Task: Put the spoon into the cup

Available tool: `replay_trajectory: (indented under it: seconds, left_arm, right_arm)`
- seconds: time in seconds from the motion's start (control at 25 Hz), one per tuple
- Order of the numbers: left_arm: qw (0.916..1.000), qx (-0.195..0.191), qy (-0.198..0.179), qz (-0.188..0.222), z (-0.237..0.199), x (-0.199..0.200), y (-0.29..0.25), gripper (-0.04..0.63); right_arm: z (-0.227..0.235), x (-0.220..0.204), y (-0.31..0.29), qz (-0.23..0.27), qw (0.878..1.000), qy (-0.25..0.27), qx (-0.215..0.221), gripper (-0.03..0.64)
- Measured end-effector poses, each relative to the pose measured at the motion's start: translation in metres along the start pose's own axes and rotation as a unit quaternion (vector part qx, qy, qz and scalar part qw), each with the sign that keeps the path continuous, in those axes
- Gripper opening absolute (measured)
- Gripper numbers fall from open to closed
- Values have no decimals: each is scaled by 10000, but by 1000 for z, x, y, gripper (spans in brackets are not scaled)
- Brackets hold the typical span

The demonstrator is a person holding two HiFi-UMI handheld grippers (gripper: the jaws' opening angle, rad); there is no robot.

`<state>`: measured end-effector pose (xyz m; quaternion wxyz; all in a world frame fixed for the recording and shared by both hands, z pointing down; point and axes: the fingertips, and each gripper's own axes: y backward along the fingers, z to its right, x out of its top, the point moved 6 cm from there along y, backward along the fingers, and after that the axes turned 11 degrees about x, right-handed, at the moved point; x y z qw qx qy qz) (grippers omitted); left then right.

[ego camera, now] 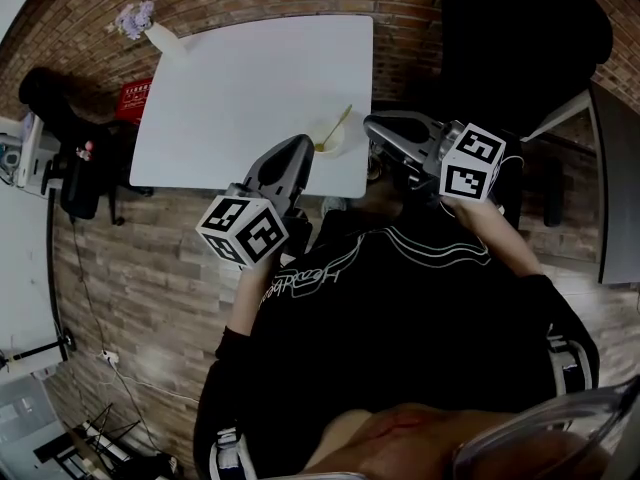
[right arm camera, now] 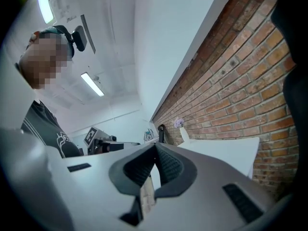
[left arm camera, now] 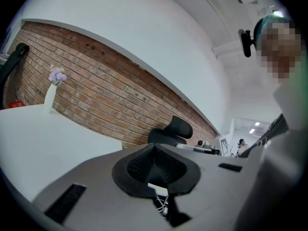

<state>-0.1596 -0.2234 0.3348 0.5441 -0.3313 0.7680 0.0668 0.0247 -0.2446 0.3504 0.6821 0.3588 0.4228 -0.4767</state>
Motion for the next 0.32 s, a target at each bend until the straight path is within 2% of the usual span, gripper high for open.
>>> replay_trajectory:
  seconds: [0.32]
  left_arm:
    - [10000, -47, 31, -52, -4, -4, -4, 5]
  right_arm:
    - [4, -3, -1, -3, 10000, -57, -62, -3]
